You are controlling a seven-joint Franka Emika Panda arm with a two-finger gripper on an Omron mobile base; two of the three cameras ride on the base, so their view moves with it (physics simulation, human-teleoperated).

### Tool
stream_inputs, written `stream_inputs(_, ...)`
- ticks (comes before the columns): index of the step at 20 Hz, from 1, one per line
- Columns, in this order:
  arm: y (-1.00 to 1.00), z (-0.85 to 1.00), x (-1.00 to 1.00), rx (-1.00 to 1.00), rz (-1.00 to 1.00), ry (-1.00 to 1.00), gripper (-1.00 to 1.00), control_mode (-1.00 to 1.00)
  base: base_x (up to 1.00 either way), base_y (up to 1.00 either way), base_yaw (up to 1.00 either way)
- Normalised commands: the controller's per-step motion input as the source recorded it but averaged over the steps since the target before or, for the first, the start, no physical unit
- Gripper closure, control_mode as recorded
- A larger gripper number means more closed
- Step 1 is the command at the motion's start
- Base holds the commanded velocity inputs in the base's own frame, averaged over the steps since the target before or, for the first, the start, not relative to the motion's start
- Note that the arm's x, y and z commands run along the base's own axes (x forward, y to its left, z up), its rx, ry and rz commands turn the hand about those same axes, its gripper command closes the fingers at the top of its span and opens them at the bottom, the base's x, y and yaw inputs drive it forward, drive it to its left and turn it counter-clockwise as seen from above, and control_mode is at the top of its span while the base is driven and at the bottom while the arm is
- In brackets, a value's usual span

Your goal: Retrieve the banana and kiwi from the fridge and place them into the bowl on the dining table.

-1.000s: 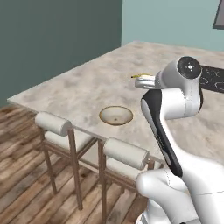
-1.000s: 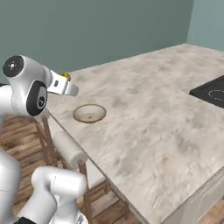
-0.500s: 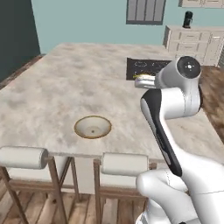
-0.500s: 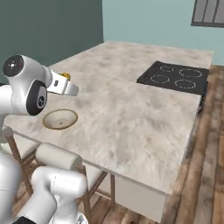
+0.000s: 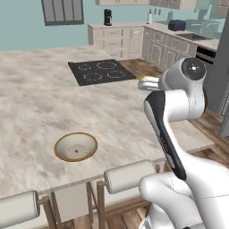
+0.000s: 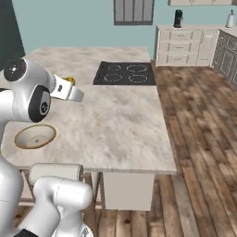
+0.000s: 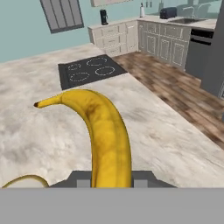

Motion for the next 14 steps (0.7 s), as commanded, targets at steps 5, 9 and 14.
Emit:
stream_inputs(5,0.00,0.00,0.00,0.00,0.00,0.00,1.00,1.00,0.05,0.77,-0.45)
stream_inputs(9,0.00,0.00,0.00,0.00,0.00,0.00,1.00,1.00,0.00,0.48,-0.26)
stream_inputs(14,0.64,-0.05,0.00,-0.01,-0.11,0.00,1.00,-1.00,0.00,0.00,0.00)
